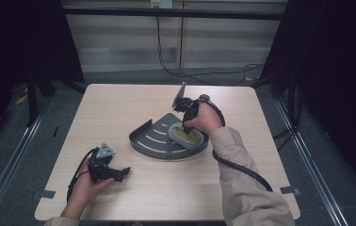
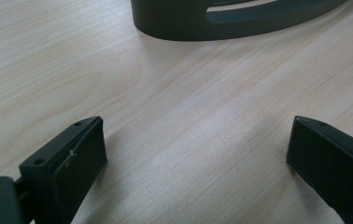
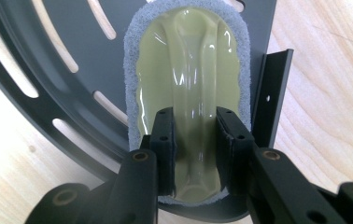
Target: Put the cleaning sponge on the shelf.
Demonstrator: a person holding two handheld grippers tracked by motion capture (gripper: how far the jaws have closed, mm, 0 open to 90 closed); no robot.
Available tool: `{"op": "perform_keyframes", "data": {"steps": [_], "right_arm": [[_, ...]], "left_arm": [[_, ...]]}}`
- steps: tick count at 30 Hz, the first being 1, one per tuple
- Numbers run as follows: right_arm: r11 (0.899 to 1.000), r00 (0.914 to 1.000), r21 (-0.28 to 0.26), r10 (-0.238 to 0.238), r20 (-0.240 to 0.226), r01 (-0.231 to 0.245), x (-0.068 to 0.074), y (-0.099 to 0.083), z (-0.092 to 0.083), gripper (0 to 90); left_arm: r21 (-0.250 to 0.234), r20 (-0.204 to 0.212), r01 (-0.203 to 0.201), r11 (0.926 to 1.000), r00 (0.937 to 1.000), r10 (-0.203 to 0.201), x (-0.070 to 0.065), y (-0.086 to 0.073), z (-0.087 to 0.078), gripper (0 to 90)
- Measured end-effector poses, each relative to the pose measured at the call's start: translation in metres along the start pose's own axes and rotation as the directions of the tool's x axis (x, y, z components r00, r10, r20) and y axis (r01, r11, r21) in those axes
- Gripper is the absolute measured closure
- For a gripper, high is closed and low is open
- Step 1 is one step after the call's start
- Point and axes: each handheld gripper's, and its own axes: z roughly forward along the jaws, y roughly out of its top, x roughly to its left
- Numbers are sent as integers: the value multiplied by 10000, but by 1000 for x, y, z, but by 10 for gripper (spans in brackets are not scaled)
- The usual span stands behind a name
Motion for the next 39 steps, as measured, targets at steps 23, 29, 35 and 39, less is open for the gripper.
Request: {"op": "perform_keyframes", "data": {"steps": [23, 29, 35, 39], "right_arm": [[9984, 9984, 49, 563, 89, -564, -6, -5, 12, 705], [9972, 9973, 67, 738, 59, -739, -6, -6, 12, 704], [9970, 9971, 73, 765, 42, -766, -7, -7, 12, 704], [9968, 9968, 47, 804, 21, -804, -7, -7, 12, 703]], "left_arm": [[37, 18, -33, 10000, 10000, 33, 0, 0, 0, 42], [2, 20, 9, 10000, 10000, -9, 0, 0, 0, 42], [9, 21, -1, 10000, 10000, 1, 0, 0, 0, 42], [17, 24, -12, 10000, 10000, 12, 0, 0, 0, 42]]}}
